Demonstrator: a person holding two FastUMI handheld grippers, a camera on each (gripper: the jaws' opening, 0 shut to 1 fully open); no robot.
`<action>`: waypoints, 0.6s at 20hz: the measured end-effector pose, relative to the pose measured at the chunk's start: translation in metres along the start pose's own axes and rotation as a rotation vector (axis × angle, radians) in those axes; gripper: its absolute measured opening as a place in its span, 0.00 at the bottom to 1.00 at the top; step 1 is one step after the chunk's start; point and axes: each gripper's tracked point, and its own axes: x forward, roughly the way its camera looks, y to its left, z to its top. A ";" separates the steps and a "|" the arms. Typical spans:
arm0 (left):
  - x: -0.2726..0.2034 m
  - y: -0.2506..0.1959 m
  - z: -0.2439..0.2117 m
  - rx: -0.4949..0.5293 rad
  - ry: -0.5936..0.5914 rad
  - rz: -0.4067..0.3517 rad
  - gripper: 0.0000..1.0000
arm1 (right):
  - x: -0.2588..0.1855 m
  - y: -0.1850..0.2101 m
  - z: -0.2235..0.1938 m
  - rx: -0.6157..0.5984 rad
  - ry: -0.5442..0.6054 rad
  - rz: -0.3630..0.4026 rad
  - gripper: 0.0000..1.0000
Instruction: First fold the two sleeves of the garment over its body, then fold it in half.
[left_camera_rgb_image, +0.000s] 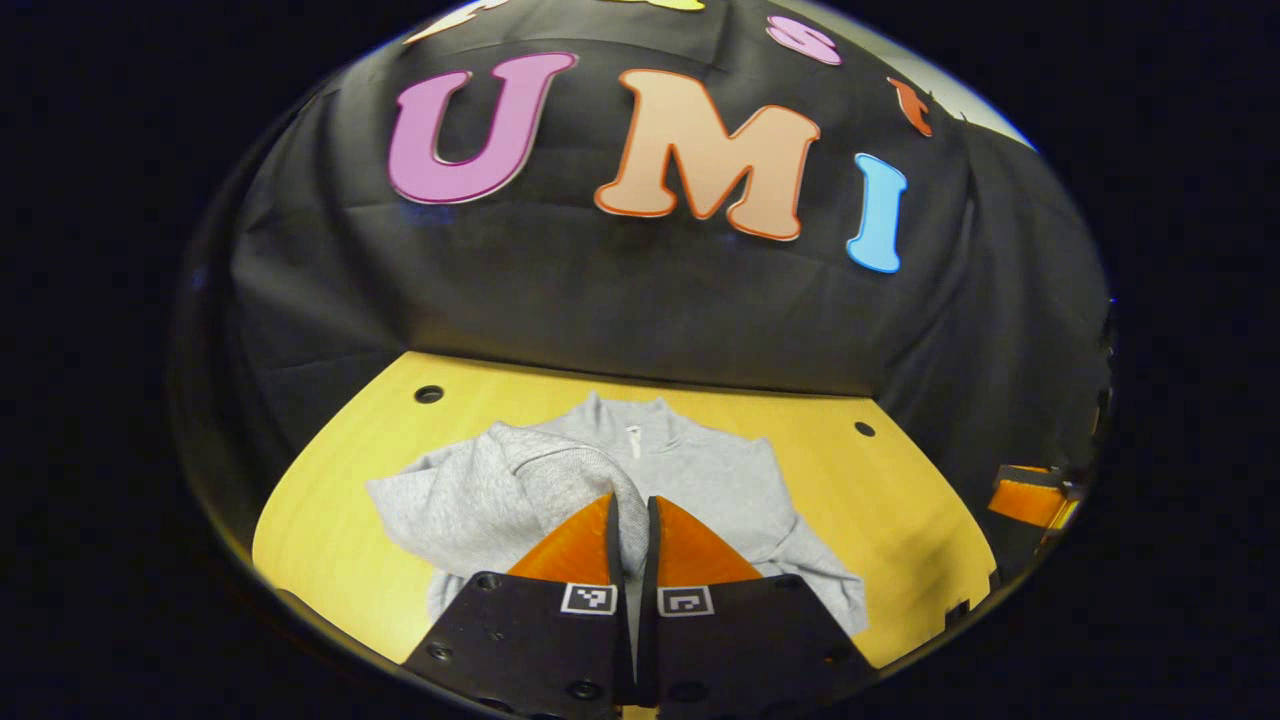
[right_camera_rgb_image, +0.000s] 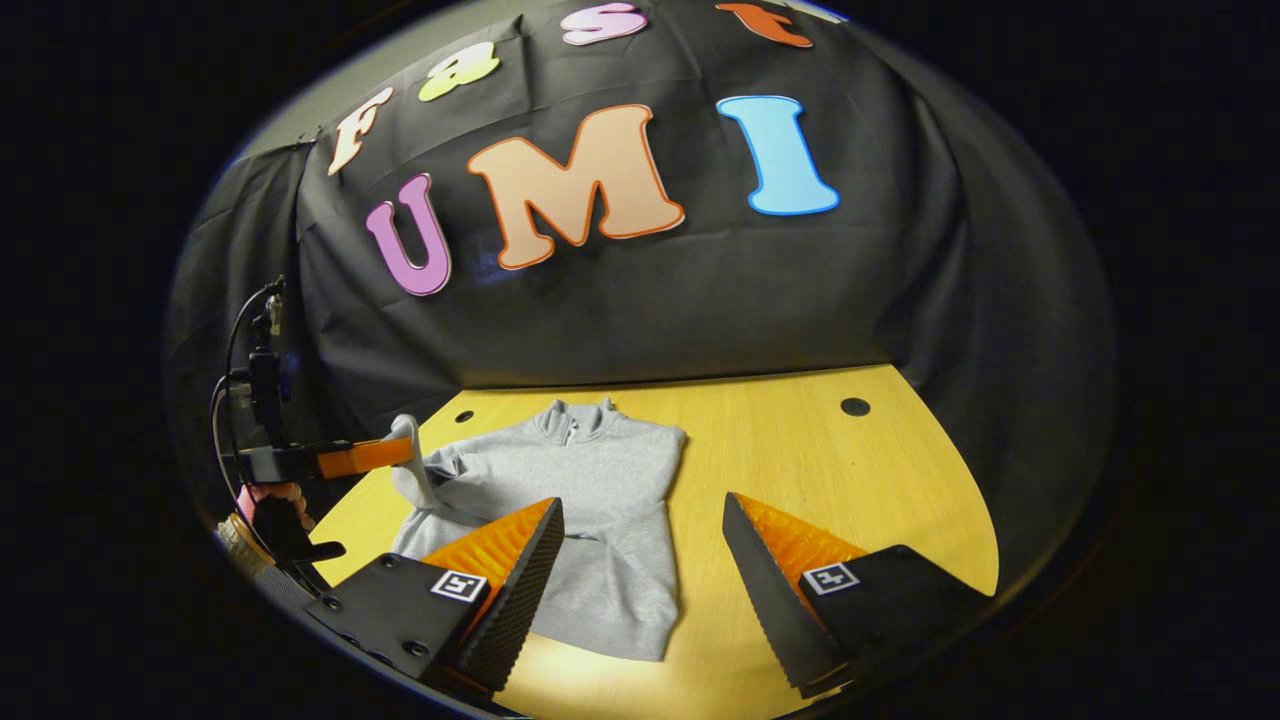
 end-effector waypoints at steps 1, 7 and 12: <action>0.007 -0.013 0.004 0.014 -0.004 -0.018 0.00 | 0.000 -0.006 0.000 0.000 0.001 -0.005 0.98; 0.049 -0.089 0.026 0.114 -0.036 -0.141 0.02 | -0.003 -0.032 -0.009 0.000 0.018 -0.018 0.98; 0.088 -0.150 0.024 0.175 -0.036 -0.251 0.00 | 0.003 -0.047 -0.012 0.018 0.025 -0.031 0.98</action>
